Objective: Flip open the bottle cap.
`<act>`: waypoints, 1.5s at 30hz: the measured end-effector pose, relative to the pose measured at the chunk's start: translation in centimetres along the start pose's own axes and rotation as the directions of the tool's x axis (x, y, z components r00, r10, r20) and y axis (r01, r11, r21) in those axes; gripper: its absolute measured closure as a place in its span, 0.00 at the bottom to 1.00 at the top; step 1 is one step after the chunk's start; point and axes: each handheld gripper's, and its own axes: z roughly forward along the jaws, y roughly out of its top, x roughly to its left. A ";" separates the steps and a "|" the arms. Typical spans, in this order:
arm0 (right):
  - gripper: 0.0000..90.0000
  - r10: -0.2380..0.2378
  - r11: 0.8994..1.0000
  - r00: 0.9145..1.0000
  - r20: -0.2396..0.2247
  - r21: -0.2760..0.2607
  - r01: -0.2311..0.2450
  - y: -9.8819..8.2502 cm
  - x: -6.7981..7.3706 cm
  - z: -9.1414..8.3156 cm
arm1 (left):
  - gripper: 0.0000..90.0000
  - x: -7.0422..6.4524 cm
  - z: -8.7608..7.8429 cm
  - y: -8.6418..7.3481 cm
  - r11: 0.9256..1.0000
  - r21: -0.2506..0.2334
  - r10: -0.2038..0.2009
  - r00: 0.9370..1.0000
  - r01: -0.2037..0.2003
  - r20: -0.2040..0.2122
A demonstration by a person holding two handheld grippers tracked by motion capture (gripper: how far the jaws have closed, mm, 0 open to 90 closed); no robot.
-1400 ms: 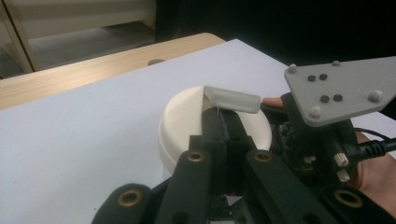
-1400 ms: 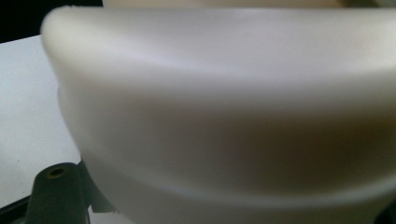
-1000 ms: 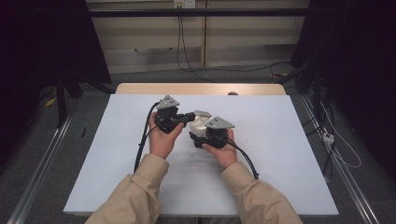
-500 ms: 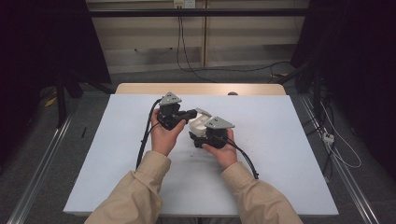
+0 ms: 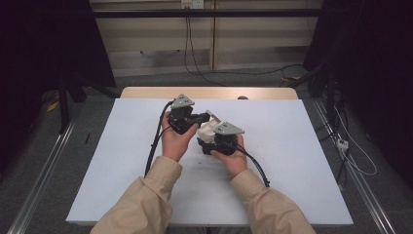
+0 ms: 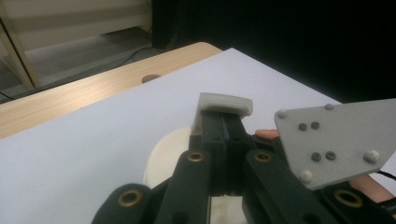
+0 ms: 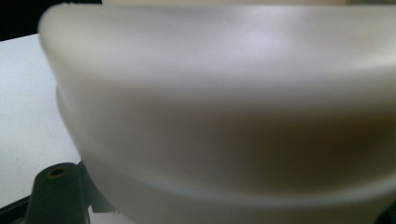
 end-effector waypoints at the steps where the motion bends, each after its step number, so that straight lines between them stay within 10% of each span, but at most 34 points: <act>1: 0.21 0.001 1.000 1.000 0.000 0.000 -0.001 0.0 0.0 0.0 | 1.00 0.0 0.0 0.0 1.000 0.000 0.000 1.000 0.000 0.000; 45: 0.21 -0.003 1.000 1.000 0.003 0.002 0.003 0.0 0.0 0.0 | 1.00 0.1 1.8 1.3 1.000 -0.005 0.012 1.000 -0.012 0.008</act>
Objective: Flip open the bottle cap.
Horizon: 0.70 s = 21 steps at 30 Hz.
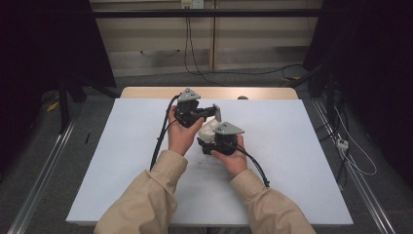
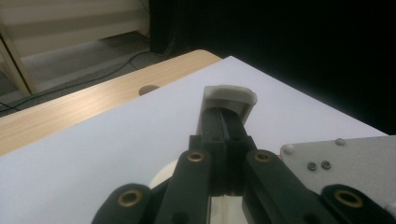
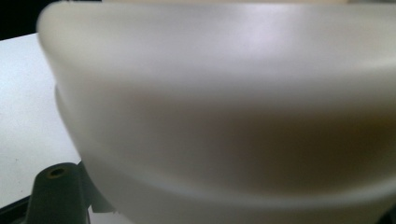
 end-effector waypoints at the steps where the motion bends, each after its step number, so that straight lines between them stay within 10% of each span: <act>1: 0.21 0.000 1.000 1.000 0.000 0.000 0.000 0.0 0.0 0.0 | 1.00 0.0 0.0 0.1 1.000 -0.001 -0.002 1.000 0.002 0.000; 21: 0.21 0.001 1.000 1.000 0.000 0.001 -0.001 0.0 0.0 0.0 | 1.00 -0.1 0.7 0.4 1.000 -0.005 0.003 1.000 -0.003 -0.002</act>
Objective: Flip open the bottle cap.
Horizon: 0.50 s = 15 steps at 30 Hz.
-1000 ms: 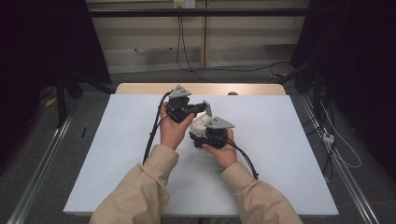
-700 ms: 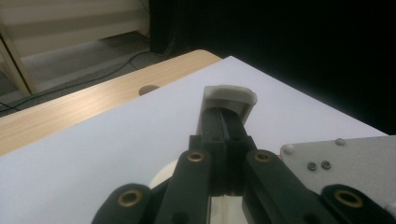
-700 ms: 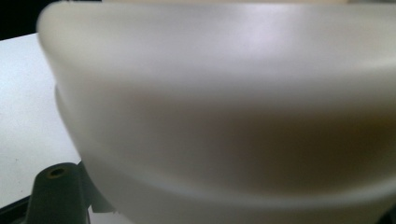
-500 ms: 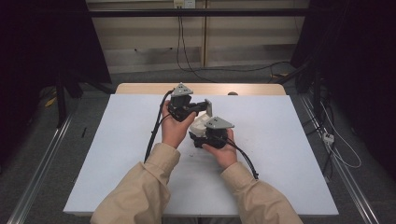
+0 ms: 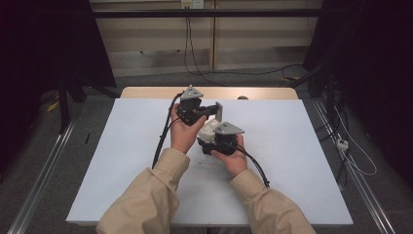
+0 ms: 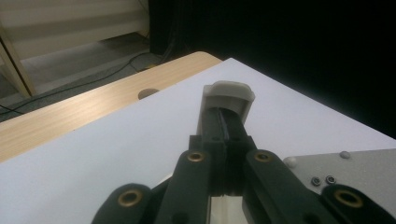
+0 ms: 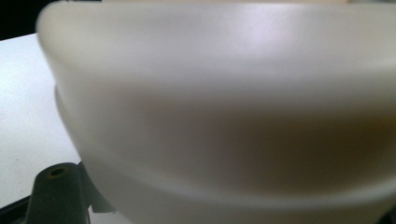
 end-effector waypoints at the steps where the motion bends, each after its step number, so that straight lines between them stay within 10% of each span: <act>1: 0.21 0.000 1.000 1.000 0.000 0.000 0.000 0.0 0.0 0.0 | 1.00 0.0 0.0 0.0 1.000 0.000 -0.001 1.000 0.001 0.001; 15: 0.21 -0.001 1.000 1.000 0.001 0.000 0.001 0.0 0.0 0.0 | 1.00 0.1 0.7 0.0 1.000 -0.003 -0.011 1.000 0.011 0.007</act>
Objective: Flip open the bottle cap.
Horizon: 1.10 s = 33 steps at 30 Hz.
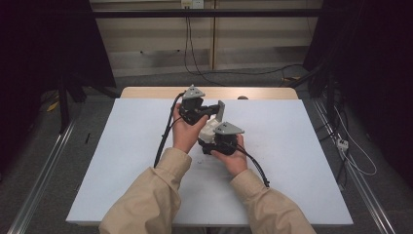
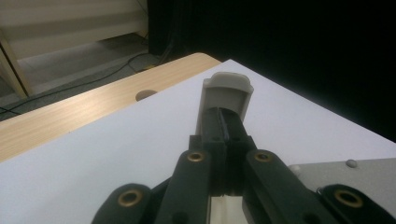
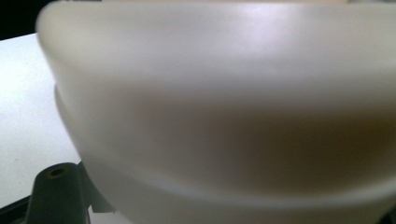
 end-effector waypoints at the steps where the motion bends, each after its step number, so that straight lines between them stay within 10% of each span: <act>1: 0.21 0.000 1.000 1.000 0.000 0.000 0.000 0.0 0.0 0.0 | 1.00 0.0 0.1 0.0 1.000 -0.001 0.001 1.000 -0.001 0.000; 33: 0.21 0.005 1.000 1.000 -0.001 0.001 -0.005 0.0 0.0 0.0 | 1.00 0.2 1.5 0.1 1.000 0.007 0.011 1.000 -0.011 0.014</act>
